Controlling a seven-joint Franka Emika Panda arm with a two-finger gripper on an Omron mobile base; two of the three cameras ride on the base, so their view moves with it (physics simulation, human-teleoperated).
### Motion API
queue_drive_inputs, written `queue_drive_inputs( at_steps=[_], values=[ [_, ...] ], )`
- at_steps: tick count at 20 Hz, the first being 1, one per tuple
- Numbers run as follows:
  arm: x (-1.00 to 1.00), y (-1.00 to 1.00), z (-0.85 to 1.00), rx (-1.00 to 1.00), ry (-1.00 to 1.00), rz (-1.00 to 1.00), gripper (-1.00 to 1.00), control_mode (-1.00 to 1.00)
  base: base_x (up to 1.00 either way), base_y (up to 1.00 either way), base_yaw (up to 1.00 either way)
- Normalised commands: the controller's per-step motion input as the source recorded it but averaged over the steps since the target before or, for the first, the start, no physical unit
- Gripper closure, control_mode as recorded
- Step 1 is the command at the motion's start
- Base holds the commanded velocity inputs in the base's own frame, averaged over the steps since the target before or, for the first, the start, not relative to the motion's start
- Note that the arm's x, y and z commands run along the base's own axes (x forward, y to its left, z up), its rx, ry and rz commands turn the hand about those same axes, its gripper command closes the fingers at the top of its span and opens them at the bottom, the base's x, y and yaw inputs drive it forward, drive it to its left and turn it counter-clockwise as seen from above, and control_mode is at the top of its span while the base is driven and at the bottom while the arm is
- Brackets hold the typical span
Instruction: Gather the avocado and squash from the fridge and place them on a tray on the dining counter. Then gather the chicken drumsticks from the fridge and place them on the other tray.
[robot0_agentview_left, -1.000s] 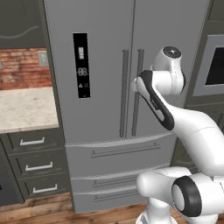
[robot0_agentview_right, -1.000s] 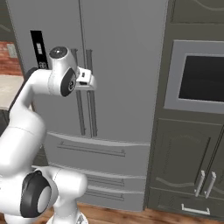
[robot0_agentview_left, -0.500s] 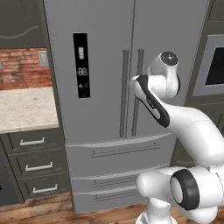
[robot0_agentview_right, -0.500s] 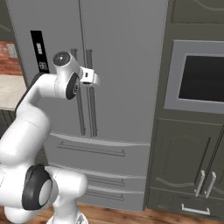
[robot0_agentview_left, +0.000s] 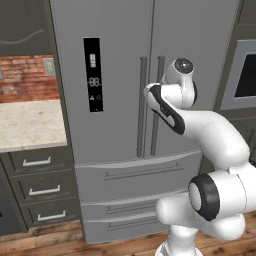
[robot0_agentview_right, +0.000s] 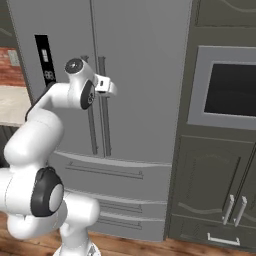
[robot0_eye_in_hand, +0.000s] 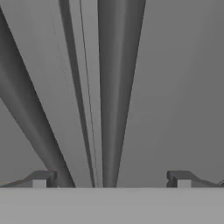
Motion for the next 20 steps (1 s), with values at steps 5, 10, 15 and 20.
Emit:
queue_drive_inputs(
  at_steps=[5, 10, 15, 20],
  values=[
    [0.41, 0.0, 0.0, 0.0, 0.0, -0.01, -1.0, -1.0, 0.0, 0.0, 0.0],
    [0.46, 0.0, 0.0, 0.0, 0.0, 0.0, -1.0, -1.0, 0.0, 0.0, 0.0],
    [0.46, 0.0, 0.0, 0.0, 0.0, 0.0, -1.0, -1.0, 0.0, 0.0, 0.0],
    [0.43, 0.0, -0.05, 0.0, 0.0, 0.0, 1.0, -1.0, 0.0, 0.0, 0.0]
  ],
)
